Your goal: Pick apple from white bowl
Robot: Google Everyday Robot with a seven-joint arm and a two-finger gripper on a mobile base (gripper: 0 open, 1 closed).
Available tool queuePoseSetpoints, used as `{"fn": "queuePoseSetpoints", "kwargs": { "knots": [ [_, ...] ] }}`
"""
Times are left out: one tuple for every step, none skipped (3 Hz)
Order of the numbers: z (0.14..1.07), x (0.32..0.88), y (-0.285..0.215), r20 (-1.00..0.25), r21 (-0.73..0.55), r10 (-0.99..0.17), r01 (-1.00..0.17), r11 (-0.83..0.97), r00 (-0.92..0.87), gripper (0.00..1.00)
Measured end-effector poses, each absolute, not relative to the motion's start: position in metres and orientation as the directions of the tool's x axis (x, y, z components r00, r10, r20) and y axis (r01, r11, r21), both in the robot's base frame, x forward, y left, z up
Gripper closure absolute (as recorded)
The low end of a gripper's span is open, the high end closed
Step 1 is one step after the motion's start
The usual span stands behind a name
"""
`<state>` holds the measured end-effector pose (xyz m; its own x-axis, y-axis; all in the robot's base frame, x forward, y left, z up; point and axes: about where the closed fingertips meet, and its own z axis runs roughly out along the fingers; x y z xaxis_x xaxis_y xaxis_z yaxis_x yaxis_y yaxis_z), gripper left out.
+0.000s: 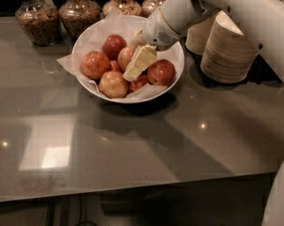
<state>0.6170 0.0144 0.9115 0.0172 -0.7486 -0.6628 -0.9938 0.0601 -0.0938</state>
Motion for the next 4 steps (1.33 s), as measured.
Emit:
{"fn": "queuePoseSetpoints", "kwargs": {
  "knots": [
    [0.9067, 0.617, 0.0165, -0.659, -0.083, -0.752, -0.995, 0.055, 0.013, 0.46],
    [0.9063, 0.6172, 0.0172, -0.657, -0.075, -0.754, -0.996, 0.054, 0.008, 0.69],
    [0.9064, 0.6172, 0.0173, -0.657, -0.075, -0.754, -0.996, 0.054, 0.008, 0.92],
    [0.9064, 0.6172, 0.0173, -0.657, -0.075, -0.754, -0.996, 0.054, 0.008, 1.0]
  ]
}}
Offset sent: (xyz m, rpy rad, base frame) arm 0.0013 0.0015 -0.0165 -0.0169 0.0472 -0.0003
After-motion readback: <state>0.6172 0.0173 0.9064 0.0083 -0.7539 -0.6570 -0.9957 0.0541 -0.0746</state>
